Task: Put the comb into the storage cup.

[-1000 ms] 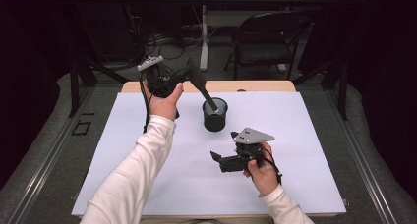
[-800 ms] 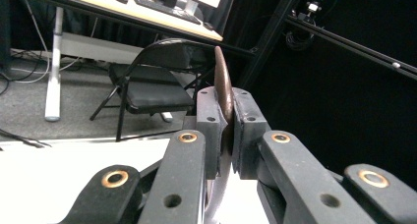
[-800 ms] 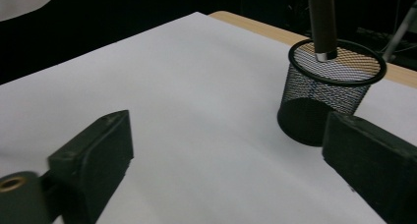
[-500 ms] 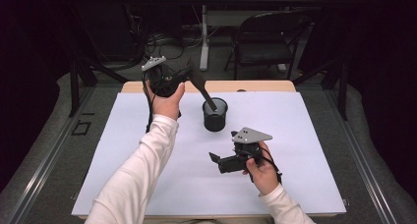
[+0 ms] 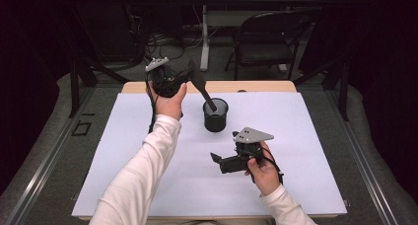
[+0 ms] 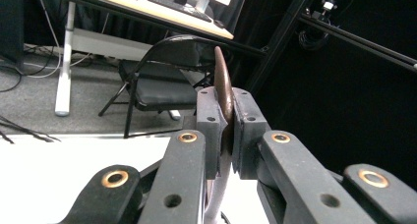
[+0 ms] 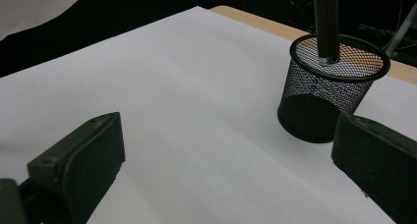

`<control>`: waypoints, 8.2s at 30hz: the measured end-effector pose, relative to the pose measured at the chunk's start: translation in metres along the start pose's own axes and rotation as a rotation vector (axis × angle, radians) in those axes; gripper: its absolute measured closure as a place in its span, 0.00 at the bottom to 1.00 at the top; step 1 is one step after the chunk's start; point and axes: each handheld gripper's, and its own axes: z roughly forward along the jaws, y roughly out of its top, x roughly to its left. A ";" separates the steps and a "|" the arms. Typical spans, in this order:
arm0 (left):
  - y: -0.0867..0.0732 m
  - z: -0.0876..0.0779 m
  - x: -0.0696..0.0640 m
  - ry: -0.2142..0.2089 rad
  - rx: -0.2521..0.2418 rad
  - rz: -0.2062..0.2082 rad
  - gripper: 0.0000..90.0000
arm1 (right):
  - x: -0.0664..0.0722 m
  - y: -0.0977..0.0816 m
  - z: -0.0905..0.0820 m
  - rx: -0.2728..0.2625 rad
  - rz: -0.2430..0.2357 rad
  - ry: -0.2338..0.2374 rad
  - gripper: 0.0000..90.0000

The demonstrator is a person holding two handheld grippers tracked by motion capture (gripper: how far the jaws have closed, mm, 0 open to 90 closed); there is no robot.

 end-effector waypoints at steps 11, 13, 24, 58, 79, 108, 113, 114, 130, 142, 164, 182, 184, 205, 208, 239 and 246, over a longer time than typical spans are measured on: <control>-0.007 0.011 0.000 0.005 0.020 -0.010 0.94 | 0.001 0.000 0.000 0.007 -0.008 0.000 0.00; -0.009 0.013 0.000 0.005 0.023 -0.014 0.94 | 0.001 0.000 -0.001 0.007 -0.010 -0.001 0.00; -0.018 0.025 0.003 0.015 0.047 -0.023 0.94 | 0.001 -0.001 -0.004 0.006 -0.008 -0.001 0.00; -0.042 0.042 0.005 0.029 0.127 -0.029 0.94 | 0.000 -0.002 -0.005 0.013 -0.001 0.006 0.00; -0.049 0.046 0.003 0.032 0.140 -0.019 0.94 | 0.000 -0.002 -0.004 0.017 -0.002 0.006 0.00; -0.053 0.045 0.013 0.057 0.133 -0.059 0.94 | 0.000 -0.002 -0.003 0.019 -0.004 0.008 0.00; -0.053 0.044 0.015 0.061 0.142 -0.058 0.94 | 0.000 -0.003 -0.003 0.022 -0.007 0.006 0.00; -0.053 0.044 0.016 0.063 0.140 -0.061 0.94 | 0.000 -0.003 -0.003 0.022 -0.007 0.007 0.00; -0.055 0.041 0.033 0.093 0.135 -0.130 0.93 | 0.001 -0.003 -0.002 0.025 -0.011 0.009 0.00; -0.057 0.038 0.041 0.114 0.136 -0.145 0.92 | 0.001 -0.003 -0.002 0.025 -0.011 0.010 0.00; -0.057 0.038 0.041 0.123 0.136 -0.134 0.83 | 0.001 -0.004 -0.001 0.030 -0.012 0.011 0.00; -0.054 0.035 0.042 0.131 0.113 -0.113 0.58 | 0.002 -0.004 0.000 0.036 -0.015 0.010 0.00; -0.053 0.035 0.042 0.133 0.115 -0.113 0.57 | 0.001 -0.004 0.000 0.036 -0.015 0.010 0.00; -0.042 0.022 0.041 0.155 0.083 -0.037 0.43 | 0.001 -0.005 0.001 0.041 -0.018 0.009 0.00; -0.040 0.020 0.039 0.142 0.079 -0.018 0.43 | 0.001 -0.005 0.001 0.040 -0.018 0.008 0.00; -0.032 -0.015 0.034 0.127 0.176 0.112 0.34 | 0.000 -0.004 -0.001 0.039 -0.019 -0.003 0.00; -0.033 -0.021 0.033 0.086 0.177 0.110 0.25 | 0.000 -0.004 -0.001 0.034 -0.018 -0.004 0.00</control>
